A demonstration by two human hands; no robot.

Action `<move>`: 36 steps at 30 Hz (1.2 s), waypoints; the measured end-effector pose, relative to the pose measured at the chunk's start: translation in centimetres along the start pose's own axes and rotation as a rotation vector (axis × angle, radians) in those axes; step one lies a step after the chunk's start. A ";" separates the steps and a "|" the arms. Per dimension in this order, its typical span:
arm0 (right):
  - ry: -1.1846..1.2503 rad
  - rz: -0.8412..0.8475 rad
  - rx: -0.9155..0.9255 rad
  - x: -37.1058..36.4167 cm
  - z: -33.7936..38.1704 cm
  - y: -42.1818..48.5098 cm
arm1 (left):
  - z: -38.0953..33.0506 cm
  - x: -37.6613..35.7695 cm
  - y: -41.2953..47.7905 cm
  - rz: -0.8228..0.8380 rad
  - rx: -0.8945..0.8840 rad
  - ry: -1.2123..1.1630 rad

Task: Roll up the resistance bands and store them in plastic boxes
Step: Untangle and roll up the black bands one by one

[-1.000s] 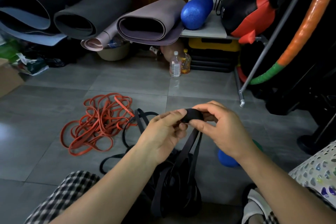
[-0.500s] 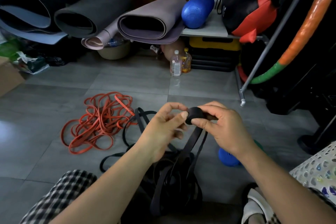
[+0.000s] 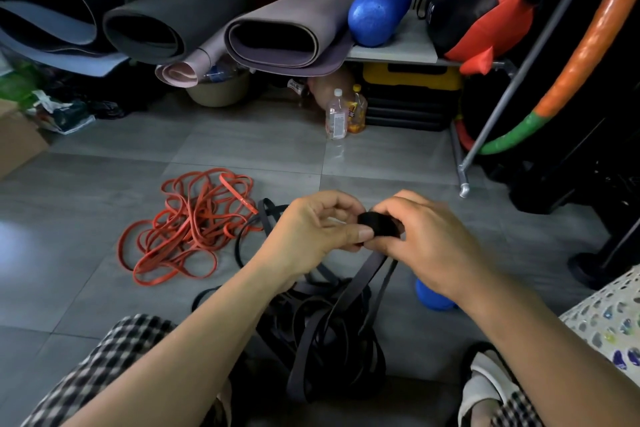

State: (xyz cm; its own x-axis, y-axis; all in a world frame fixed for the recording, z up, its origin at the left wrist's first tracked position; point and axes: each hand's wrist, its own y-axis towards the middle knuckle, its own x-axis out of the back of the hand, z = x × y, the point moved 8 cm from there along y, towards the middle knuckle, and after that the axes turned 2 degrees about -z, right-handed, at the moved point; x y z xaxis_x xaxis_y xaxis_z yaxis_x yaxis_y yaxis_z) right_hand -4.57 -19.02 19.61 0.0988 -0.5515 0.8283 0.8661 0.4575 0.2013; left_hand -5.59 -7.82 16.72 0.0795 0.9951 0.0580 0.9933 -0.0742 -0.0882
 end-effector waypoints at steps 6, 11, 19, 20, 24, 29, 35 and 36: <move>0.476 -0.151 -0.127 0.2 -1.5 0.2 | 0.3 0.7 -0.1 -0.099 -0.049 -0.178; 0.719 -0.186 -0.137 -0.7 -2.2 0.5 | -0.1 0.8 0.2 -0.114 -0.069 -0.470; 0.399 -0.172 -0.062 0.7 -1.9 0.8 | -0.3 0.6 0.8 -0.024 -0.007 -0.168; 0.289 -0.131 -0.051 0.7 -1.8 0.9 | -0.7 1.0 0.9 -0.035 -0.084 0.131; -0.029 -0.015 0.081 -0.6 -0.1 0.7 | -1.9 0.2 0.6 -0.008 -0.343 0.678; 0.440 -0.101 -0.078 0.4 -1.5 1.0 | -1.6 1.6 0.6 -0.088 -0.143 0.089; 0.908 -0.230 -0.037 1.1 -1.0 1.1 | -3.0 0.5 -0.1 -0.062 -0.163 -0.495; 0.932 -0.264 -0.012 1.7 -0.5 1.2 | -3.5 0.1 -0.1 -0.037 -0.169 -0.575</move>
State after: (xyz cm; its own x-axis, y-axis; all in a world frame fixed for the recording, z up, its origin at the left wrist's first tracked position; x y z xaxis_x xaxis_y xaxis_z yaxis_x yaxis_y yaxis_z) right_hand -3.12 -19.73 20.99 0.2446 -0.9696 0.0094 0.9204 0.2352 0.3122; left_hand -5.43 -7.95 20.20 0.0336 0.8693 -0.4932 0.9978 -0.0011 0.0660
